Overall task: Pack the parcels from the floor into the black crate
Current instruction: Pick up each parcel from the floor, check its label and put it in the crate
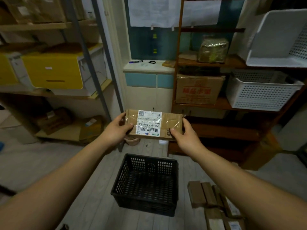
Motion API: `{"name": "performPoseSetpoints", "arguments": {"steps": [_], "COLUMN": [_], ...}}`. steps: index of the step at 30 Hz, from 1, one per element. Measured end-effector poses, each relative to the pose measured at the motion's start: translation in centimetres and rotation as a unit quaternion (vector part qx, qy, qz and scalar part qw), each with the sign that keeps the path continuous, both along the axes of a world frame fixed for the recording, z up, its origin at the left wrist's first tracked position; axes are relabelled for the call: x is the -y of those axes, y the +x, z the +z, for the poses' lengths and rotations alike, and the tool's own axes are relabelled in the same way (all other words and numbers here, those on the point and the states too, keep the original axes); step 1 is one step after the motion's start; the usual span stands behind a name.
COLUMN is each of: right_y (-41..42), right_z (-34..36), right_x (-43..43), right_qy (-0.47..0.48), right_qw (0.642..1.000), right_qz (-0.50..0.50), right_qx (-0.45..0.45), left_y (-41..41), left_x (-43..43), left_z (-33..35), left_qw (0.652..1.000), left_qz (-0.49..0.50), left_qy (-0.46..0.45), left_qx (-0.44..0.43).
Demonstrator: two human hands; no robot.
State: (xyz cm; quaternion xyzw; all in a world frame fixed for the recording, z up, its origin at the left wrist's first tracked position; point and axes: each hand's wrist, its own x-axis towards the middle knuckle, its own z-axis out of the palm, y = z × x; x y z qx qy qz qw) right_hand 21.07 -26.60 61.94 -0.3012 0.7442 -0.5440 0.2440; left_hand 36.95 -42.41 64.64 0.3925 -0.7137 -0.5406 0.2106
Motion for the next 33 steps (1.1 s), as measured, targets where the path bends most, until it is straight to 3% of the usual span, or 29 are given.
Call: {"name": "performPoseSetpoints", "arguments": {"steps": [11, 18, 25, 33], "right_y": [-5.3, -8.0, -8.5, -7.6], "right_z": [-5.7, -13.5, -26.0, -50.0], "right_x": [11.4, 16.4, 20.6, 25.0], "right_qy": [0.042, 0.091, 0.129, 0.154], "right_qw": [0.999, 0.994, 0.990, 0.986], "right_qz": [0.016, 0.025, 0.007, 0.011], "right_qx": [0.025, 0.059, 0.056, 0.061], "left_y": [-4.9, -8.5, -10.4, -9.3], "left_x": [10.9, 16.8, 21.5, 25.8], "left_z": [-4.7, -12.1, -25.7, -48.8], "left_qw": [0.997, 0.992, 0.990, 0.980], "left_qz": [0.007, -0.014, -0.042, -0.055], "left_qy": [0.018, 0.054, 0.054, 0.000], "left_qx": [0.068, 0.116, 0.127, 0.191]}}
